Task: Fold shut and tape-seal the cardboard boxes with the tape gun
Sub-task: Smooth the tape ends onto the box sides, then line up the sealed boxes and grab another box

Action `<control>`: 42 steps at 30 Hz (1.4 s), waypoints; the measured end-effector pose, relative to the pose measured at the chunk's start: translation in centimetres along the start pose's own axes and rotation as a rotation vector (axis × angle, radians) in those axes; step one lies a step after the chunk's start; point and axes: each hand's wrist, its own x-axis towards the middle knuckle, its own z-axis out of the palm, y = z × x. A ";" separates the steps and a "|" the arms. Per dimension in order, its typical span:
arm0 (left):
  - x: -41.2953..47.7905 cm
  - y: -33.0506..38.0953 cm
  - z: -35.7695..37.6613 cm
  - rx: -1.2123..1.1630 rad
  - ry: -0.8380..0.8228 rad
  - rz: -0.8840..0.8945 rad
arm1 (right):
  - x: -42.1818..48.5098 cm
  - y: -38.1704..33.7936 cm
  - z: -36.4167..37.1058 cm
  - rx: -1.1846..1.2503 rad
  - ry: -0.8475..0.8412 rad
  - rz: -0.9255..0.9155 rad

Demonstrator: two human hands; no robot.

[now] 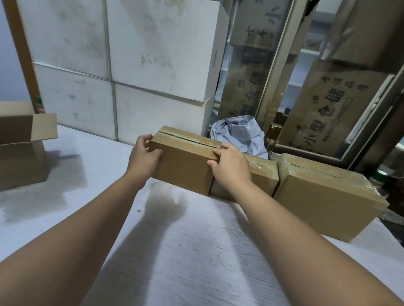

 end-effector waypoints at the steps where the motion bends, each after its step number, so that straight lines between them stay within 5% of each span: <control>1: 0.1 -0.1 0.0 0.010 -0.012 0.004 | 0.1 0.0 0.0 -0.028 -0.005 -0.016; 9: -0.9 0.2 -0.1 0.208 -0.066 0.028 | -0.3 -0.4 0.0 0.020 -0.073 0.013; 17: -1.9 1.1 -3.5 1.202 0.009 0.219 | -2.0 -5.4 0.1 -0.022 -0.019 -0.226; 22: -2.2 1.6 -7.8 1.505 0.191 0.257 | -3.1 -9.8 1.2 0.017 -0.047 -0.383; 30: -1.1 1.3 -16.4 1.502 0.344 -0.122 | -3.9 -12.7 1.9 0.031 -0.058 -0.450; 36: -2.0 2.2 -17.5 1.543 0.256 -0.002 | -4.4 -12.0 2.3 0.030 -0.081 -0.421; 42: -5.9 6.9 -11.1 1.559 0.065 0.137 | -4.9 -10.5 1.9 0.111 -0.155 -0.315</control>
